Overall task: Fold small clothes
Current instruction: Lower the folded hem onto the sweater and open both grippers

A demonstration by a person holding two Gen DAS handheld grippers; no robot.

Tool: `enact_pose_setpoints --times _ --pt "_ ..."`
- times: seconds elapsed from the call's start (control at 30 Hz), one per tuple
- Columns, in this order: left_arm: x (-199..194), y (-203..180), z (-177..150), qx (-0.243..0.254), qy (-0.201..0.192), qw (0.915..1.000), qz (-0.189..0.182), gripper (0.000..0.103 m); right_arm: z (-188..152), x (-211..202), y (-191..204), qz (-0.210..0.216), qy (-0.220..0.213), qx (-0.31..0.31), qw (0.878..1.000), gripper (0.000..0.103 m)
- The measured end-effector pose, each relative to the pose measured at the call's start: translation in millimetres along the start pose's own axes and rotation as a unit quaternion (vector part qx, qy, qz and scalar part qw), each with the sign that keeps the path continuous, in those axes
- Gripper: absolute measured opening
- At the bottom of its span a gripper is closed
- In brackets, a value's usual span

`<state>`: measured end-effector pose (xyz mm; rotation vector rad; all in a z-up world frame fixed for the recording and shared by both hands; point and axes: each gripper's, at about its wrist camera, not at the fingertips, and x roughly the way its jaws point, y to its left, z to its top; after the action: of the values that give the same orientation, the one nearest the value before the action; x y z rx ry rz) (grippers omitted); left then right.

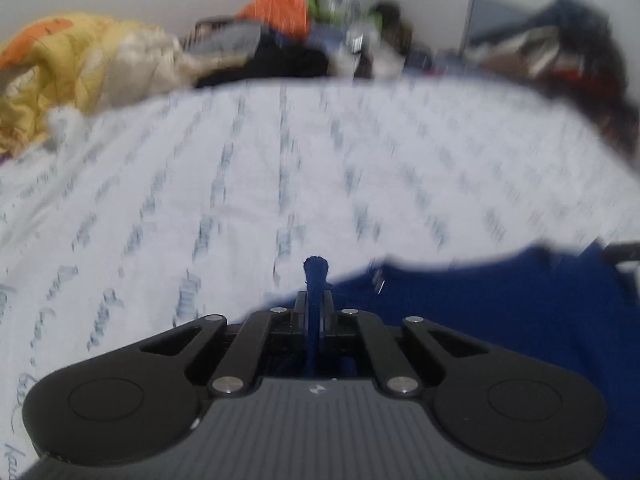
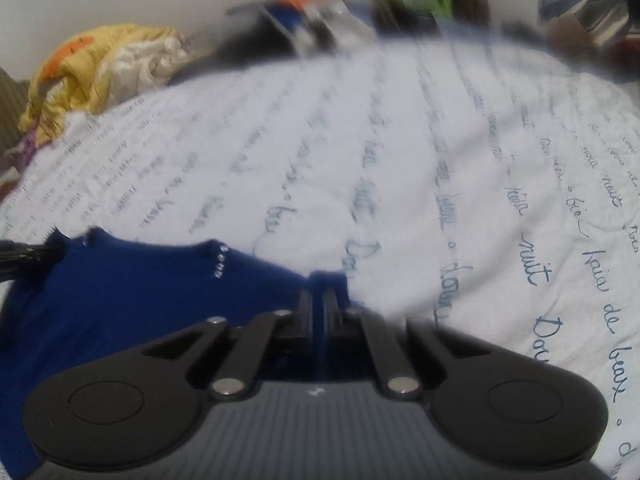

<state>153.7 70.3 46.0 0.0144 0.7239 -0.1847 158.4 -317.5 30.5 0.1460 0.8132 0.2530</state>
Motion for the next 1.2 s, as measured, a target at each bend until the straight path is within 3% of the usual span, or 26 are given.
enact_pose_setpoints --times 0.03,0.1,0.2,0.27,0.3,0.37,0.43,0.6,0.63,0.67,0.7,0.73,0.87,0.93,1.0,1.03,1.13,1.2 --pt "-5.6 3.5 3.8 -0.007 -0.018 0.9998 0.001 0.006 3.8 -8.4 -5.6 0.003 -0.016 0.009 1.000 0.003" --pt "1.5 6.7 10.6 -0.014 -0.013 0.9998 0.009 0.006 9.3 -14.3 -19.7 -0.010 -0.039 0.031 0.999 0.002" --pt "30.8 2.6 -6.3 0.000 0.035 0.9988 0.034 0.007 1.3 16.6 -39.1 -0.001 0.012 0.071 0.997 0.003" --pt "19.1 -0.1 -15.2 0.008 0.012 0.9993 0.034 0.013 -7.0 13.0 -35.2 -0.010 -0.005 0.066 0.998 0.004" --pt "11.2 -0.4 -16.6 0.008 0.002 0.9997 0.025 0.021 -7.6 4.2 -30.7 -0.020 -0.014 0.064 0.998 0.006" --pt "-5.3 -7.2 -15.0 0.016 -0.023 0.9995 0.012 0.067 -5.8 -8.2 -23.7 -0.015 -0.020 0.050 0.998 0.020" --pt "-11.6 -12.8 -9.2 0.029 -0.041 0.9986 0.015 0.079 -2.4 -12.8 -18.3 -0.001 -0.028 0.034 0.999 0.037" --pt "15.5 -11.8 -0.6 0.013 -0.002 0.9999 0.009 0.078 10.2 14.4 -9.2 0.002 0.009 0.012 1.000 0.038" --pt "23.8 -11.1 -2.1 0.012 0.010 0.9998 0.012 0.072 10.5 24.9 -6.3 -0.002 0.031 0.004 1.000 0.028" --pt "30.6 -10.6 -3.9 0.011 0.023 0.9996 0.012 0.062 8.2 33.4 -3.3 -0.004 0.044 -0.005 0.999 0.016" --pt "35.1 -10.1 -6.1 0.009 0.034 0.9994 0.007 0.024 7.4 32.2 -0.5 -0.005 0.035 -0.014 0.999 0.013" --pt "33.2 -8.4 -6.2 0.000 0.029 0.9996 0.001 0.010 8.4 29.3 1.2 -0.003 0.031 -0.018 0.999 0.009" --pt "10.8 -1.9 9.2 -0.023 -0.026 0.9994 -0.009 0.010 18.4 -0.7 -10.4 0.015 -0.027 0.002 1.000 0.006" --pt "20.3 -4.6 11.4 -0.013 -0.022 0.9997 0.007 0.010 20.5 2.4 -23.3 0.006 -0.032 0.021 0.999 0.006" --pt "43.6 -10.7 0.5 0.011 0.008 0.9992 0.037 0.010 13.2 22.2 -28.7 -0.015 -0.014 0.018 1.000 0.006" --pt "44.3 -12.1 -6.2 0.014 -0.009 0.9988 0.046 0.011 6.6 31.1 -28.4 -0.020 -0.011 0.017 1.000 0.007" --pt "27.7 -15.9 -6.7 0.011 -0.016 0.9983 0.055 0.021 -4.0 28.3 -20.9 -0.018 -0.015 0.022 0.999 0.014" --pt "2.1 -18.0 -5.1 0.008 -0.045 0.9976 0.052 0.030 -0.9 11.4 -17.5 -0.034 -0.025 0.024 0.999 0.020"
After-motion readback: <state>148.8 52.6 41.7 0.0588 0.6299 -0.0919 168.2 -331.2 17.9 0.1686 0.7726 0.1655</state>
